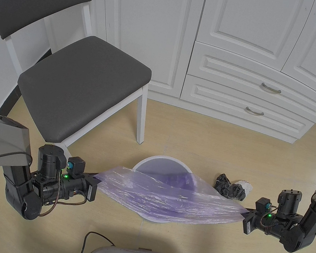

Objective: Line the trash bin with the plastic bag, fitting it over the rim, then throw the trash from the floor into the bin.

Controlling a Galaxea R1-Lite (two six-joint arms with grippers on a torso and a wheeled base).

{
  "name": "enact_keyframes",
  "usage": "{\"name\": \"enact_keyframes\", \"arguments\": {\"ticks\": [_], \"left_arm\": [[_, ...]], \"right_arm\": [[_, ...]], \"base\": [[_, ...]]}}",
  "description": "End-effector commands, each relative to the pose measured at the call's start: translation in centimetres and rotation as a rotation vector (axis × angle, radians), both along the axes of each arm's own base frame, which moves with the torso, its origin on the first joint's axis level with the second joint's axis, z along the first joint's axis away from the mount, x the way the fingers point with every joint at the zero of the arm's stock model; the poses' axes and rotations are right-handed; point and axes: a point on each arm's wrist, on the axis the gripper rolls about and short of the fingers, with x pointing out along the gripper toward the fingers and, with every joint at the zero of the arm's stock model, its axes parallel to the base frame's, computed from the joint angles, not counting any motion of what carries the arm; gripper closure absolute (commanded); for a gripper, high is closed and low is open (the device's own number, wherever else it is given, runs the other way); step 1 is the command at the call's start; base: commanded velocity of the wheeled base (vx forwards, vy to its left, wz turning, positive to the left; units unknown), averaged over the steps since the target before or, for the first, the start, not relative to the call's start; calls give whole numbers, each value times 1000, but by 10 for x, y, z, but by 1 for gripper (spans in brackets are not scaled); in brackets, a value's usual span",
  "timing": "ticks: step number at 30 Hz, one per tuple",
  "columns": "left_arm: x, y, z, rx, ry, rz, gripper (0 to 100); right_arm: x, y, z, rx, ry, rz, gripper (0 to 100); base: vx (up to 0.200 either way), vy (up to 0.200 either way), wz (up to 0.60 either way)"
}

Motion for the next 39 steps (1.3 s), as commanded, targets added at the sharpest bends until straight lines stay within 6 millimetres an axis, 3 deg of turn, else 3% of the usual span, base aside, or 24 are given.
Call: {"name": "enact_keyframes", "arguments": {"ticks": [1, 8, 11, 16, 25, 32, 39], "left_arm": [[-19, -2, -11, 16, 79, -45, 100], [-26, -1, -61, 88, 180, -87, 100], [-23, -2, -86, 99, 185, -89, 100], [-7, -5, -107, 107, 174, -87, 100], [29, -10, -105, 90, 121, -58, 100], [48, 3, -95, 73, 65, -6, 100], [46, 18, -75, 57, 17, 30, 100]], "right_arm": [[-25, 0, 0, -7, 53, 11, 100], [-41, 3, -19, -15, 121, 31, 100], [-38, 3, -34, -20, 128, 31, 100], [-26, 4, -59, -35, 134, 38, 100], [11, 5, -74, -29, 62, 28, 100], [42, 13, -70, -3, -27, 32, 100], [73, 50, -58, 126, -114, 60, 100]], "base": [[0, 0, 0], [0, 0, 0], [0, 0, 0], [0, 0, 0], [0, 0, 0], [0, 0, 0], [0, 0, 0]]}}
